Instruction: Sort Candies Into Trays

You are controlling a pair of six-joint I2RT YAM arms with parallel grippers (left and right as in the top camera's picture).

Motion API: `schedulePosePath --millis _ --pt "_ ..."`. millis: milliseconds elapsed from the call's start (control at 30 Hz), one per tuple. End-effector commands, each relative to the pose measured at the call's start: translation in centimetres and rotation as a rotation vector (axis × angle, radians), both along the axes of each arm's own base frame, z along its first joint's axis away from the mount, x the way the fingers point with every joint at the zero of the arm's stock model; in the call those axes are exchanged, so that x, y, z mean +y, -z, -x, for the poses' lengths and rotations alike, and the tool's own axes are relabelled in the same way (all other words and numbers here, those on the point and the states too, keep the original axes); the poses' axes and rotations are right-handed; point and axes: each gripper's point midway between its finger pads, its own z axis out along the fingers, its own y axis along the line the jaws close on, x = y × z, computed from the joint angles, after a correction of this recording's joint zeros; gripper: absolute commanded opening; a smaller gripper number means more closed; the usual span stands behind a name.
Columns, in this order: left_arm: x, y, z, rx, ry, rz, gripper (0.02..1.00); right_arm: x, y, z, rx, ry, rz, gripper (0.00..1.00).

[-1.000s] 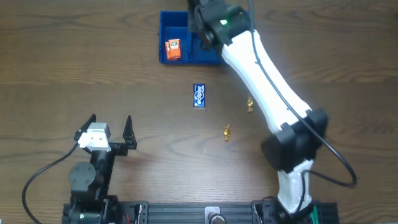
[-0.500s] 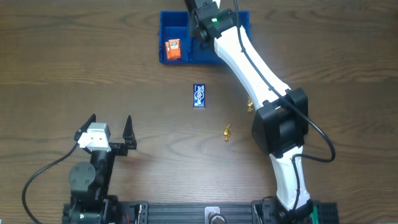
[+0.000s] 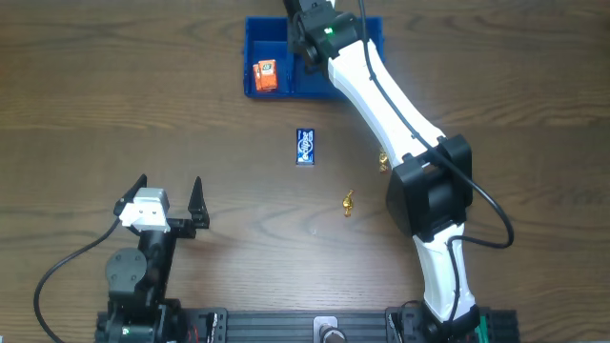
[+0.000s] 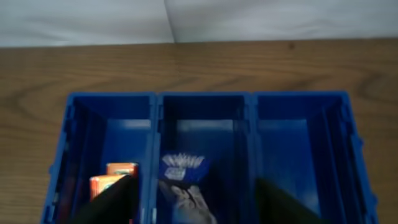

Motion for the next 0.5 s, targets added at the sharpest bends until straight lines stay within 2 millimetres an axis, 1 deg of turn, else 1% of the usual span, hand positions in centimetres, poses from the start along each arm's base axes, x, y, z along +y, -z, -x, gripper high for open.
schedulePosePath --millis 33,100,167,267,333,400,467,500 --pt "-0.1 1.6 0.1 0.050 0.012 -0.016 0.998 0.9 0.4 0.1 0.003 -0.018 -0.001 0.660" --pt "-0.1 1.6 0.1 0.050 0.012 -0.016 0.998 1.3 -0.5 0.7 0.000 -0.027 -0.004 0.660" --pt "-0.1 1.6 0.1 0.050 0.012 -0.016 0.998 1.6 -2.1 1.7 -0.008 -0.041 -0.008 0.660" --pt "-0.1 1.6 0.1 0.050 0.012 -0.016 0.998 2.2 -5.1 4.4 -0.006 -0.063 -0.019 0.667" --pt "-0.1 1.6 0.1 0.050 0.012 -0.016 0.998 2.2 -6.2 6.8 0.032 -0.060 -0.024 0.689" --pt "-0.1 1.6 0.1 0.050 0.012 -0.016 0.998 2.1 -6.0 9.5 0.103 -0.060 -0.003 0.693" --pt "-0.1 1.6 0.1 0.050 0.012 -0.016 0.998 1.8 -4.7 11.8 0.187 -0.044 0.026 0.695" --pt "-0.1 1.6 0.1 0.050 0.012 -0.016 0.996 1.4 -3.6 12.9 0.236 -0.027 0.042 0.698"
